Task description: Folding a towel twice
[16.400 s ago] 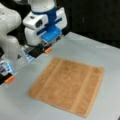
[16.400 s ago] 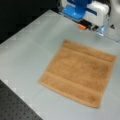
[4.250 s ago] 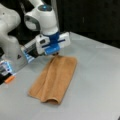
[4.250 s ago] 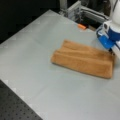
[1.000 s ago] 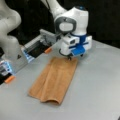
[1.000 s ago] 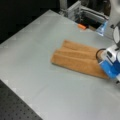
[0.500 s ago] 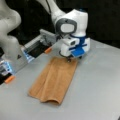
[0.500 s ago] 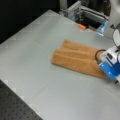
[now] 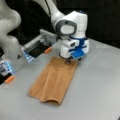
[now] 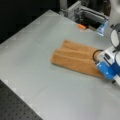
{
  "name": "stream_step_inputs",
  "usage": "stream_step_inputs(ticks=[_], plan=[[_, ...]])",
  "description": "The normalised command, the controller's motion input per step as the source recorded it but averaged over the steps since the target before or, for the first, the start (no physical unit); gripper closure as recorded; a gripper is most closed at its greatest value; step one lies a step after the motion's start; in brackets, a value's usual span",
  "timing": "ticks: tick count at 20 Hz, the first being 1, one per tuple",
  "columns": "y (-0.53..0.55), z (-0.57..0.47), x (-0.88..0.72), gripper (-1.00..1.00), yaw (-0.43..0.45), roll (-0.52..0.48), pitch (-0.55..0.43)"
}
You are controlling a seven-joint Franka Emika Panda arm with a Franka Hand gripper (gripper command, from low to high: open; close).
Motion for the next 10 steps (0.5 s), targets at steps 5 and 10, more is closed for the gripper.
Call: stream_step_inputs(ticks=[5, 10], plan=[[0.02, -0.23, -0.08, 1.0, -0.043, -0.101, -0.117], [-0.01, -0.2, -0.08, 1.0, -0.019, -0.112, -0.112]])
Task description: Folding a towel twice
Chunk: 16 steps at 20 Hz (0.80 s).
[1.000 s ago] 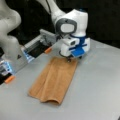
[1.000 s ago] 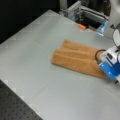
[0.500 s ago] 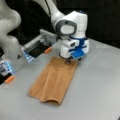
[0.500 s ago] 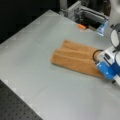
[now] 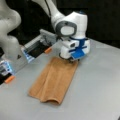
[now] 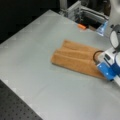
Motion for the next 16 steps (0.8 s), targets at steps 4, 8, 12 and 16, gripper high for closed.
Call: stream_step_inputs(ticks=[4, 8, 12, 16], plan=[[-0.03, -0.16, -0.04, 1.0, 0.001, -0.117, -0.124], [-0.07, -0.08, -0.05, 1.0, 0.055, -0.107, -0.104], [-0.15, 0.08, -0.04, 1.0, 0.153, -0.078, -0.066], [-0.26, 0.19, -0.02, 1.0, 0.26, -0.01, -0.011]])
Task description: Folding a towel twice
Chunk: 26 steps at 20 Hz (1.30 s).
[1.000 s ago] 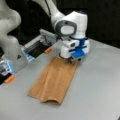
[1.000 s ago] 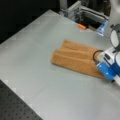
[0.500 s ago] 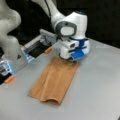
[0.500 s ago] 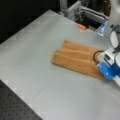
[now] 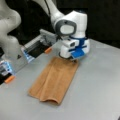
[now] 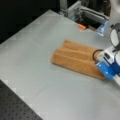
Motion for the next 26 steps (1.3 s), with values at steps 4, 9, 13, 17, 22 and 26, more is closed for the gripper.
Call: stream_step_inputs(ticks=[4, 9, 13, 17, 22, 26], plan=[[-0.43, 0.18, -0.03, 1.0, 0.321, 0.126, 0.073], [-0.63, 0.15, -0.01, 1.0, 0.211, 0.274, 0.062], [-0.69, 0.13, -0.06, 1.0, 0.099, 0.348, 0.036], [-0.76, 0.22, -0.1, 1.0, 0.077, 0.292, 0.043], [-0.56, 0.17, -0.1, 1.0, 0.045, 0.209, 0.04], [-0.25, 0.06, -0.04, 1.0, 0.027, 0.135, 0.052]])
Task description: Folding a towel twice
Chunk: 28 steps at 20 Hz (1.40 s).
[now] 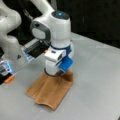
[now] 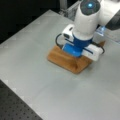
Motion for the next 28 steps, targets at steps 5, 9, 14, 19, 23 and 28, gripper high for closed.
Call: stream_step_inputs(ticks=[5, 9, 14, 19, 23, 28], plan=[[-0.29, 0.0, 0.05, 1.0, 0.093, 0.114, 0.052], [-0.59, -0.07, 0.18, 1.0, 0.138, 0.109, 0.024], [-0.63, -0.03, 0.26, 1.0, 0.167, 0.084, 0.026], [-0.4, 0.03, 0.28, 1.0, 0.121, 0.096, 0.04], [-0.14, 0.05, 0.3, 1.0, 0.008, 0.131, 0.023], [-0.05, 0.01, 0.29, 1.0, -0.04, 0.136, 0.008]])
